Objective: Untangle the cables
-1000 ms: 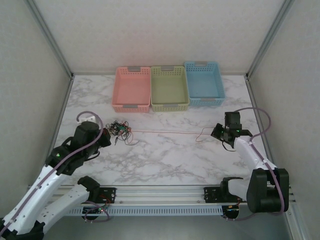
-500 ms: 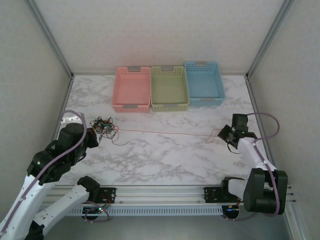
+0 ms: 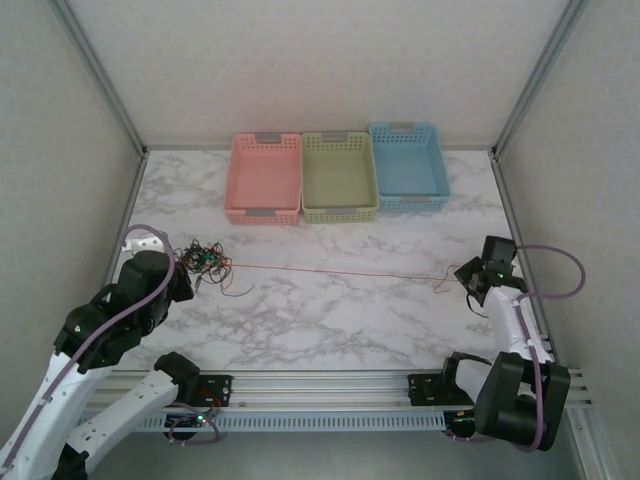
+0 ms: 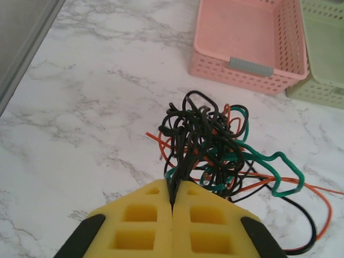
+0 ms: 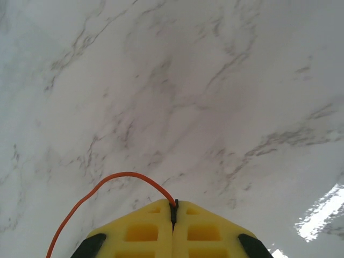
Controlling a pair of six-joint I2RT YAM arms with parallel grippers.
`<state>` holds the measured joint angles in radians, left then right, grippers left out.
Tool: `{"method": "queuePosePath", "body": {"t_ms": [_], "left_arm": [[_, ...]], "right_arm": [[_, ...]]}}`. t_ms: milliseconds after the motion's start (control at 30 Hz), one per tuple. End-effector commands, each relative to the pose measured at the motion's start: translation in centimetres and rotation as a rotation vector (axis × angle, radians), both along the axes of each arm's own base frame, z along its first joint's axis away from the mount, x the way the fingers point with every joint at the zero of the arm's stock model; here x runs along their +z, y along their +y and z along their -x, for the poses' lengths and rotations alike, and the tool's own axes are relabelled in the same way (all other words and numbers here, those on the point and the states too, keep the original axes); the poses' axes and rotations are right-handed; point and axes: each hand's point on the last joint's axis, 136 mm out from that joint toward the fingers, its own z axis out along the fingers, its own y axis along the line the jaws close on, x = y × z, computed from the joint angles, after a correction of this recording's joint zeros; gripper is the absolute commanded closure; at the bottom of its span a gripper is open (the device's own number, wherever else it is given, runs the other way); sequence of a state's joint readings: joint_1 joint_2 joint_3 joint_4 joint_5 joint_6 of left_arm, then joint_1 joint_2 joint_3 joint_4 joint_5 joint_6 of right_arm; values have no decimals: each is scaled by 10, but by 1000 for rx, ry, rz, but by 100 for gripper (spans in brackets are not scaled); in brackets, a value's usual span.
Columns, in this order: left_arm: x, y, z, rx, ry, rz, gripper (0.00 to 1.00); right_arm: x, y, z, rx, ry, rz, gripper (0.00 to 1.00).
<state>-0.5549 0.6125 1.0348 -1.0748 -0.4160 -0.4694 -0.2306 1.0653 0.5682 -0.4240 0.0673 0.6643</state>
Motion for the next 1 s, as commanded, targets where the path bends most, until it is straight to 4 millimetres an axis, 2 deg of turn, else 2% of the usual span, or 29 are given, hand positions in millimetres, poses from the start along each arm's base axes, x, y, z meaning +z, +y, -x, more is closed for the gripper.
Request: {"method": "queuePosePath", "body": {"t_ms": [0, 133, 200, 333, 367, 500, 600, 700, 767, 867, 900, 967], "left_arm": [[-2, -3, -4, -20, 6, -12, 100], [-12, -40, -7, -163, 56, 89, 100], [-18, -59, -9, -231, 96, 135, 100], [-29, -80, -15, -288, 157, 179, 100], [-31, -83, -17, -297, 162, 190, 100], [-39, -96, -20, -330, 188, 221, 100], [-45, -99, -20, -341, 204, 223, 100], [-45, -99, -19, -341, 204, 223, 100], [-45, -99, -19, -343, 201, 223, 100], [-46, -99, -19, -347, 205, 222, 100], [-46, -100, -18, -350, 205, 224, 100], [-46, -100, -18, -354, 203, 226, 100]], "right_arm": [[4, -3, -2, -41, -27, -38, 100], [6, 35, -19, 139, -68, -184, 100], [9, 53, -21, 237, -43, -174, 100], [16, 95, -21, 448, -1, -132, 100], [16, 103, -20, 484, 15, -125, 96], [16, 124, -17, 599, 81, -85, 54], [24, 136, -19, 662, 80, -16, 44], [38, 154, -25, 747, 52, 39, 41], [46, 182, -28, 855, 0, 5, 41], [53, 235, -27, 1037, -72, -77, 42], [57, 259, -24, 1122, -100, -91, 43], [59, 291, -19, 1241, -130, -70, 44]]}}
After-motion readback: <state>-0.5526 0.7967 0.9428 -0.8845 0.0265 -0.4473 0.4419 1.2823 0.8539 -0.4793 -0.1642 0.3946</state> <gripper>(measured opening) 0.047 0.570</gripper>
